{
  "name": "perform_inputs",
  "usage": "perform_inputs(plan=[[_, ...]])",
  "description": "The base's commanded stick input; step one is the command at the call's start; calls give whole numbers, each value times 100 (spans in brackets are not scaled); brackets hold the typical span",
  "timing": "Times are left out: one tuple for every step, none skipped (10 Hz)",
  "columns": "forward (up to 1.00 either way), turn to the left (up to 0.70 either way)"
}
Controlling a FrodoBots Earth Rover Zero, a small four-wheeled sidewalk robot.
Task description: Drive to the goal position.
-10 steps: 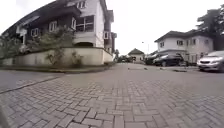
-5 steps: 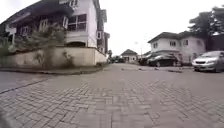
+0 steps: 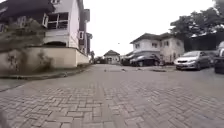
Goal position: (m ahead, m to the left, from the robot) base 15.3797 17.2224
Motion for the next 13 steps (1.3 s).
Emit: perform_inputs(plan=[[70, 0], [70, 0], [70, 0], [70, 0], [70, 0], [70, 0], [70, 0], [70, 13], [70, 34], [70, 35], [70, 35], [70, 35], [70, 0]])
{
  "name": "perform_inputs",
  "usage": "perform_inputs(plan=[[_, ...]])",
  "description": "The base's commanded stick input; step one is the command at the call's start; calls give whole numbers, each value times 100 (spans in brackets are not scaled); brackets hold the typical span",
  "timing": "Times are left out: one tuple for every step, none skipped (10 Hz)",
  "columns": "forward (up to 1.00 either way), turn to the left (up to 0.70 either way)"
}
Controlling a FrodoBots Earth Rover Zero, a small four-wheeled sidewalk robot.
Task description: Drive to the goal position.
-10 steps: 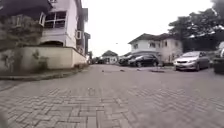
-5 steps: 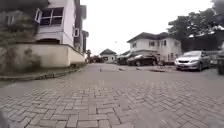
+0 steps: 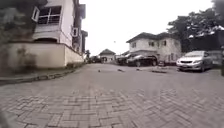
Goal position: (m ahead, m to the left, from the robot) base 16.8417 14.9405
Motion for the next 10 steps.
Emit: perform_inputs(plan=[[70, 0], [70, 0], [70, 0], [70, 0], [70, 0], [70, 0], [70, 0], [70, 0], [70, 0], [70, 0]])
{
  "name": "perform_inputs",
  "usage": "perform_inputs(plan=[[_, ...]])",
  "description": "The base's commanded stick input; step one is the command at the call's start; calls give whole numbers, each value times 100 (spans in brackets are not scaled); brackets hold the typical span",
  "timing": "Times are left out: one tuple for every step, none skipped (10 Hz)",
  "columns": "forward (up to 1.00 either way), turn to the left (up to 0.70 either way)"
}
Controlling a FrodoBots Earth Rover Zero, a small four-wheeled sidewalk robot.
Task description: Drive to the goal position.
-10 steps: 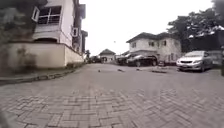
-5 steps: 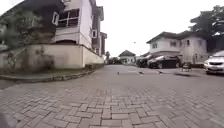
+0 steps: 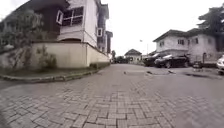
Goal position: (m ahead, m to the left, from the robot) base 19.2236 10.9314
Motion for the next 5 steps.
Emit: perform_inputs(plan=[[70, 0], [70, 0], [70, 0], [70, 0], [70, 0]])
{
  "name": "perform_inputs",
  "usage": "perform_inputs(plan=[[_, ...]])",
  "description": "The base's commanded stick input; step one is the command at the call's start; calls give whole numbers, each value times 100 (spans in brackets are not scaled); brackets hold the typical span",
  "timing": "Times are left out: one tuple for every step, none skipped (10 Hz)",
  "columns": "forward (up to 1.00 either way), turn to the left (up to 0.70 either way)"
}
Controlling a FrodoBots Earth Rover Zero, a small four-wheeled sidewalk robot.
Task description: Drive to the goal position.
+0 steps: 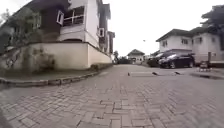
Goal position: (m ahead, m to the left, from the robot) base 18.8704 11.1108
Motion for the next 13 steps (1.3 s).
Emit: perform_inputs(plan=[[70, 0], [70, 0], [70, 0], [70, 0], [70, 0], [70, 0], [70, 0], [70, 0], [70, 0], [70, 0], [70, 0], [70, 0], [70, 0]])
